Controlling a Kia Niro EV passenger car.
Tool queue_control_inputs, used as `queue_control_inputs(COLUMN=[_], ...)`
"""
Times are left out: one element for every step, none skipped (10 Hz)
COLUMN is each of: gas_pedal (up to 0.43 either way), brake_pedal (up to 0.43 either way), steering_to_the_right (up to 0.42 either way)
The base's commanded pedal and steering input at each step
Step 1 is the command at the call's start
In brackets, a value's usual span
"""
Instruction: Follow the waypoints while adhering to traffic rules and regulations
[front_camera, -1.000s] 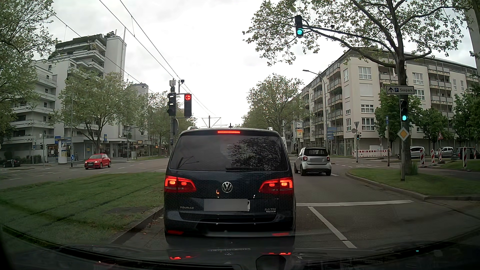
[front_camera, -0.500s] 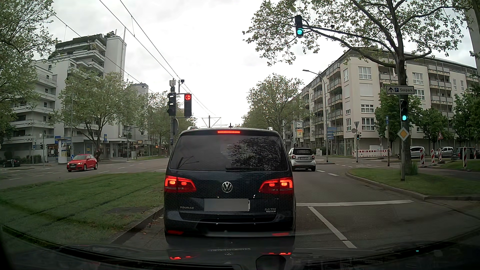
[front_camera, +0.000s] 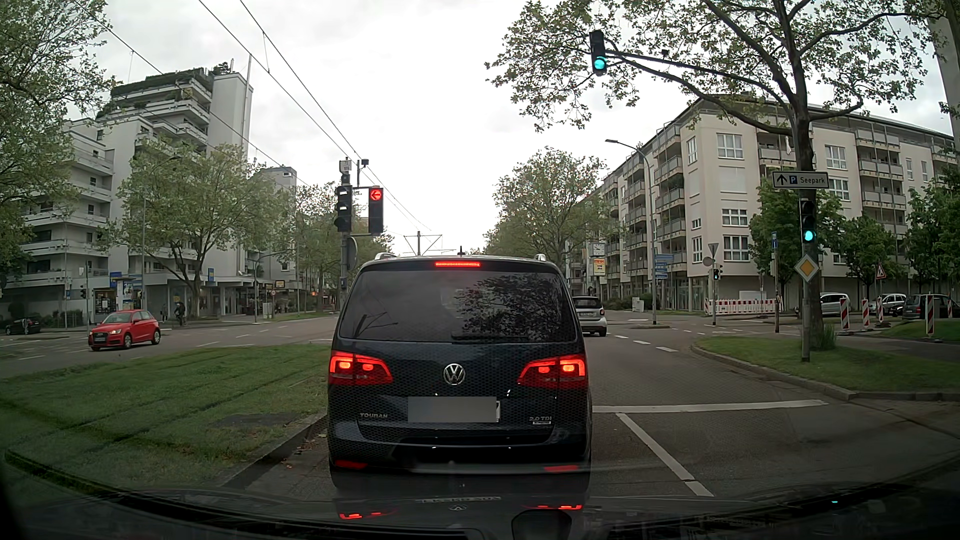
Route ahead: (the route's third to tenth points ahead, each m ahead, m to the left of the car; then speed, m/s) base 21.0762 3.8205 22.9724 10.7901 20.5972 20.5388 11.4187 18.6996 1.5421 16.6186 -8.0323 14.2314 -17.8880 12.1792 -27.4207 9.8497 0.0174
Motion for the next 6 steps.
queue_control_inputs(gas_pedal=[0.0, 0.0, 0.0, 0.0, 0.0, 0.0], brake_pedal=[0.244, 0.244, 0.244, 0.244, 0.25, 0.25], steering_to_the_right=[-0.005, -0.005, -0.005, -0.005, -0.005, -0.005])
